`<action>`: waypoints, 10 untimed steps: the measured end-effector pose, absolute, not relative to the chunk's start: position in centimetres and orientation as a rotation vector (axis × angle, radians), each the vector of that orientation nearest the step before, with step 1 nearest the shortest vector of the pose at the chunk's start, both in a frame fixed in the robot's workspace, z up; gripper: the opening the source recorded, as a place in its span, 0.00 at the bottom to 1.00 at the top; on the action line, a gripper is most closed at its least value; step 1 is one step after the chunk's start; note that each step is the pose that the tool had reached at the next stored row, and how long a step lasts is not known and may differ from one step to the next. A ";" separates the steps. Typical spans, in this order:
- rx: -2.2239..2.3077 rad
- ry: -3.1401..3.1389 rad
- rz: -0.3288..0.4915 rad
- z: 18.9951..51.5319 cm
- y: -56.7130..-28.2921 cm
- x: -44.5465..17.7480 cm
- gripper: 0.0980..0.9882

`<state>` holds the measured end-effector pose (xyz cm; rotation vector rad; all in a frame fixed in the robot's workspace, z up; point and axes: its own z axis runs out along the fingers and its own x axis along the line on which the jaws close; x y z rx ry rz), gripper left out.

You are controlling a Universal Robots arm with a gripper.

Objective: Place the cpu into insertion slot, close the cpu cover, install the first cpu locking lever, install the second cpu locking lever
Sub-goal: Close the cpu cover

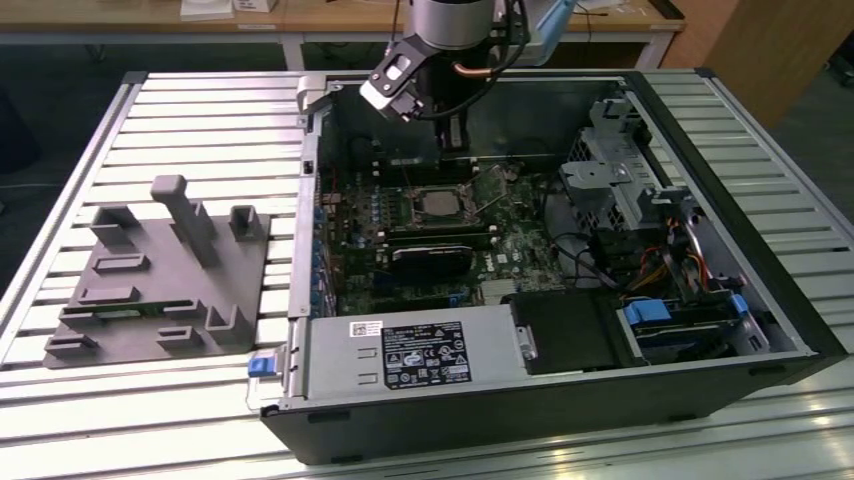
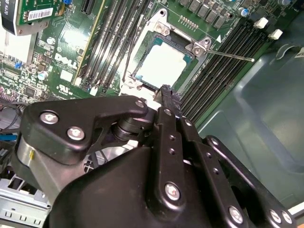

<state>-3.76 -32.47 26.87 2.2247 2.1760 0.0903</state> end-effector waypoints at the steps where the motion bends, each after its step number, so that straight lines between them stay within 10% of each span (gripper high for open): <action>1: 2.225 2.176 0.090 26.9 -32.5 -3.7 0.01; 10: 2.225 2.176 0.090 26.9 -32.5 -3.1 0.01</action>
